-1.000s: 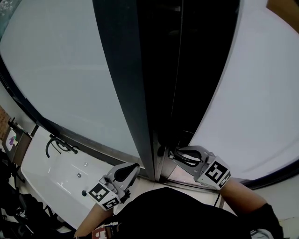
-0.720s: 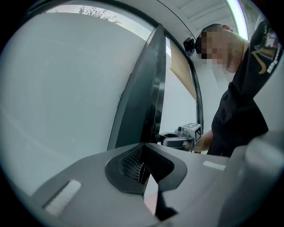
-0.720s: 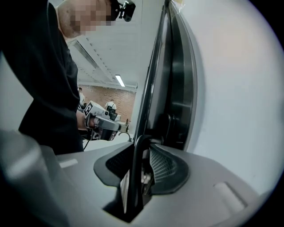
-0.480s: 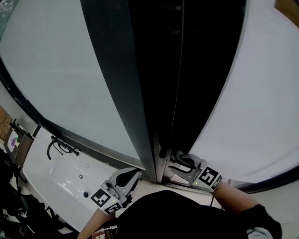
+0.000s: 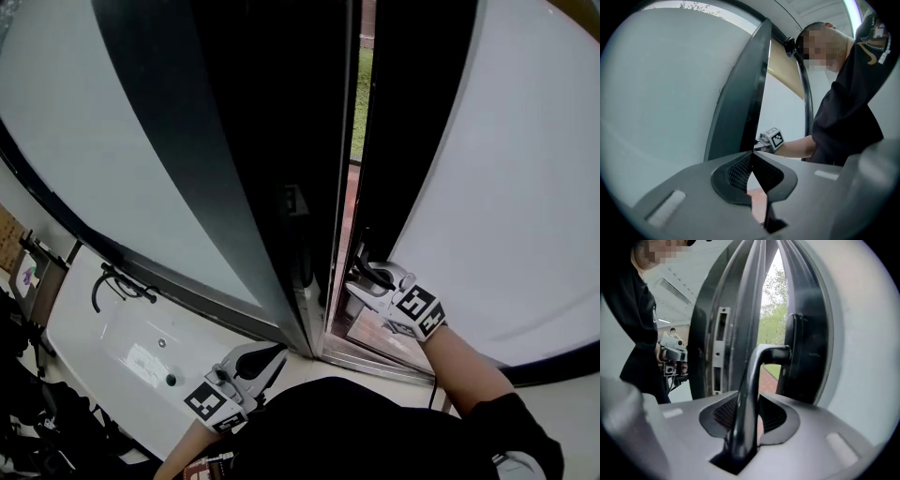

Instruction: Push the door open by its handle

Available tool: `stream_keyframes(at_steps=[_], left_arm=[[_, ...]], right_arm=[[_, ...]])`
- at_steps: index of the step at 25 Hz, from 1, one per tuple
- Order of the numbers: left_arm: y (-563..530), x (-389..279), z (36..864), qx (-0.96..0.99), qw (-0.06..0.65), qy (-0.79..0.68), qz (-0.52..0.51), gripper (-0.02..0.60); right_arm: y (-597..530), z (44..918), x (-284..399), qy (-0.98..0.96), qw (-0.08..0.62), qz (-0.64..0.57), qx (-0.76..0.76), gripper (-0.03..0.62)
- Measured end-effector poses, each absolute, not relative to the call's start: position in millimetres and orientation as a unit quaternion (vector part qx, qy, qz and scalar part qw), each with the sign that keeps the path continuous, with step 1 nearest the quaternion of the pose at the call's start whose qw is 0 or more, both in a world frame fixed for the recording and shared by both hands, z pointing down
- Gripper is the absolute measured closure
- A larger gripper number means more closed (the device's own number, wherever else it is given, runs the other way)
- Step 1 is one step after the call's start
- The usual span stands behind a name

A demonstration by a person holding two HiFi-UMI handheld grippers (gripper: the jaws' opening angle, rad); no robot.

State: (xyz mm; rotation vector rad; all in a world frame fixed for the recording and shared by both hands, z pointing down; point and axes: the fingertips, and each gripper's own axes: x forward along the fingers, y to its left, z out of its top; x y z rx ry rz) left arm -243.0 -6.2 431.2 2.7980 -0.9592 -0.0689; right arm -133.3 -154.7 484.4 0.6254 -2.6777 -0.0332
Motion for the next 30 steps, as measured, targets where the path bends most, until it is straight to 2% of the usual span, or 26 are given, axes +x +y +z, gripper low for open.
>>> stream_keyframes(at_steps=[15,22,26,30], left_arm=[[-27.5,-79.6,425.0,0.969,0.084,-0.232,-0.021,0.581],[-70.0,-25.7,435.7,0.985,0.072,-0.157,-0.001,0.581],[-93.8,-12.9,437.7,0.987,0.040,-0.154,0.025,0.581],[-122.0,-0.8,445.3,0.983,0.072,-0.165,0.025,0.581]], right_arm=[[-350.5,482.1,-37.6,-0.917,0.219,0.018,0.334,0.465],[-432.8,488.3,32.6,-0.893,0.238,0.046,0.379,0.461],[-470.9,479.9,73.9,-0.877,0.249,0.045,0.408,0.454],[-506.2,470.2,122.0,-0.859,0.249,0.046,0.445,0.456]])
